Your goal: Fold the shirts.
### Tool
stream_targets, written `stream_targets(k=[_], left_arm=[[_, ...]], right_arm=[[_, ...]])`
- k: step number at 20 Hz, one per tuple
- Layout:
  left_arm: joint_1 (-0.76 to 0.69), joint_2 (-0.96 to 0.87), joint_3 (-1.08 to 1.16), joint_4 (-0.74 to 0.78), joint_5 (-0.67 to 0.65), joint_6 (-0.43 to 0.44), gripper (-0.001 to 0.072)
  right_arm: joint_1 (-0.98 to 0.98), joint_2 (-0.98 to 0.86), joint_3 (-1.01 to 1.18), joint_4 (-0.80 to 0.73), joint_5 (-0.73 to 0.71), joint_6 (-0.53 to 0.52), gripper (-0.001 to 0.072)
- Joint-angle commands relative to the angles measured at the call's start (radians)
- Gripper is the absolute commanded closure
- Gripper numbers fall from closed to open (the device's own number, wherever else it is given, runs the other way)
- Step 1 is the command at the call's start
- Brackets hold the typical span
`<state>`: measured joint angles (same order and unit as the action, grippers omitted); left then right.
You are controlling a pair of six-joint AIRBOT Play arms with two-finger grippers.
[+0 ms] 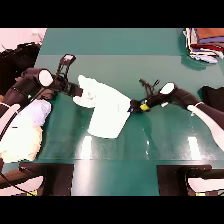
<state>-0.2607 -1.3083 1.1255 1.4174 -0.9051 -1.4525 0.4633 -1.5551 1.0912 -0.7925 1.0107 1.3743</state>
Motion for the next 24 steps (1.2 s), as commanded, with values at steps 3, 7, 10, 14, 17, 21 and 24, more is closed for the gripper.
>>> stream_targets(k=[3,7,10,14,17,21,24], left_arm=[[0.001,0.000,-0.124,0.291,0.024,-0.150,0.0683],[0.001,0.007,-0.099,0.402,0.076,-0.284,0.0683],[0.001,0.061,-0.008,0.439,0.098,-0.314,0.0683],[0.001,0.197,0.183,0.468,0.174,-0.308,0.0683],[0.001,0.296,0.332,0.468,0.210,-0.293,0.0683],[0.001,0.395,0.516,0.467,0.204,-0.243,0.0682],[0.000,0.441,0.626,0.463,0.183,-0.241,0.0682]], right_arm=[[-0.161,0.169,0.200,-0.295,0.079,0.103,0.0696],[-0.278,0.336,0.332,-0.396,0.121,0.101,0.0696],[-0.309,0.455,0.399,-0.454,0.118,0.084,0.0696],[-0.311,0.571,0.454,-0.520,0.114,0.082,0.0696],[-0.311,0.628,0.489,-0.520,0.106,0.082,0.0696],[-0.312,0.668,0.581,-0.522,0.098,0.072,0.0695],[-0.312,0.669,0.682,-0.549,0.111,0.072,0.0696]])
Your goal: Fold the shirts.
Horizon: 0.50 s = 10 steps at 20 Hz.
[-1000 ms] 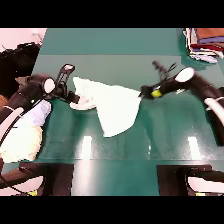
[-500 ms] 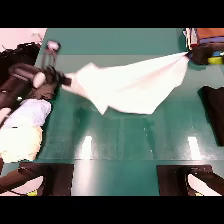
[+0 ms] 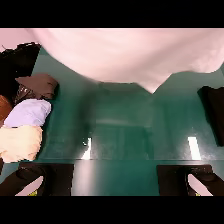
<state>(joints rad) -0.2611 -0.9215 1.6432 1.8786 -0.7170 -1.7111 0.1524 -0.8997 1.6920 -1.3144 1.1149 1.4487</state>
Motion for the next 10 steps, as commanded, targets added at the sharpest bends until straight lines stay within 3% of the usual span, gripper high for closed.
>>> stream_targets(k=[1,6,10], left_arm=[[0.001,0.060,0.141,-0.001,-0.010,0.018,0.0683],[0.001,0.072,0.299,-0.053,-0.072,0.020,0.0683],[0.001,0.037,0.289,-0.155,-0.188,0.114,0.0683]], right_arm=[[0.000,0.014,0.117,-0.048,0.010,-0.002,0.0695],[0.000,-0.002,0.308,-0.185,0.093,-0.002,0.0696],[0.000,-0.107,0.406,-0.207,0.221,-0.002,0.0696]])
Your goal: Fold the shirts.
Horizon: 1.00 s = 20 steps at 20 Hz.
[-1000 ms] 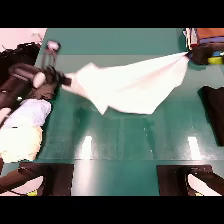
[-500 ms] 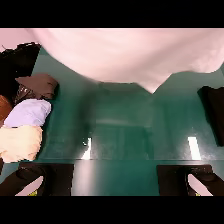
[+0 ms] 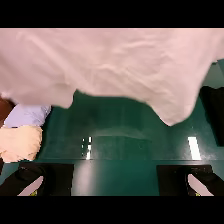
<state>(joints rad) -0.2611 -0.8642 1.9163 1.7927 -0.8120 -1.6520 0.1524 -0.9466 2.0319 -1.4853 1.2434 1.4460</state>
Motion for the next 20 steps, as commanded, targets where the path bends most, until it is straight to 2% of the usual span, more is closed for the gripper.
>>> stream_targets(k=[1,3,5,8,10,14,15,16,17,20], left_arm=[[0.001,-0.048,0.001,-0.076,-0.146,0.072,0.0683],[0.001,-0.113,-0.048,-0.072,-0.246,0.090,0.0682],[0.001,-0.187,-0.145,-0.072,-0.274,0.089,0.0682],[0.001,-0.317,-0.333,-0.074,-0.217,0.058,0.0682],[0.001,-0.426,-0.434,-0.068,-0.155,0.055,0.0683],[0.001,-0.626,-0.475,0.011,-0.053,0.055,0.0680],[0.001,-0.642,-0.475,0.011,-0.055,0.055,0.0671],[0.001,-0.644,-0.475,0.012,-0.056,0.055,0.0416],[0.004,-0.640,-0.471,0.026,-0.066,0.055,0.0184],[0.060,-0.634,-0.409,0.029,-0.226,0.055,0.0179]], right_arm=[[0.000,-0.091,0.039,-0.033,0.105,0.002,0.0696],[0.000,-0.155,-0.049,-0.033,0.126,0.025,0.0696],[0.000,-0.246,-0.133,-0.033,0.166,0.035,0.0696],[0.000,-0.403,-0.259,-0.015,0.176,0.035,0.0696],[0.000,-0.503,-0.329,0.029,0.129,0.032,0.0696],[-0.001,-0.664,-0.345,0.160,0.002,0.015,0.0690],[-0.001,-0.696,-0.320,0.188,-0.003,0.015,0.0576],[-0.001,-0.721,-0.290,0.211,0.004,0.014,0.0389],[-0.001,-0.741,-0.249,0.213,0.023,0.015,0.0360],[-0.001,-0.744,-0.174,0.212,0.114,0.011,0.0360]])
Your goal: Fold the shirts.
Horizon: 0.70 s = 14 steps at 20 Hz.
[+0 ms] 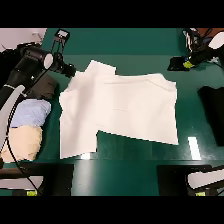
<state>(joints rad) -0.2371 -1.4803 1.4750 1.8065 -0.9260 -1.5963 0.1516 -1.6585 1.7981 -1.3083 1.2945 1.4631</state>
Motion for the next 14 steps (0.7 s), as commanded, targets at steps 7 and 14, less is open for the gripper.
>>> stream_targets(k=[7,14], left_arm=[[0.304,0.130,-0.211,-0.351,-0.323,0.063,0.0179],[0.340,0.213,-0.594,-0.515,-0.219,0.111,0.0178]], right_arm=[[0.000,0.217,-0.209,0.035,0.135,-0.043,0.0360],[0.000,0.445,-0.507,0.036,0.040,-0.042,0.0361]])
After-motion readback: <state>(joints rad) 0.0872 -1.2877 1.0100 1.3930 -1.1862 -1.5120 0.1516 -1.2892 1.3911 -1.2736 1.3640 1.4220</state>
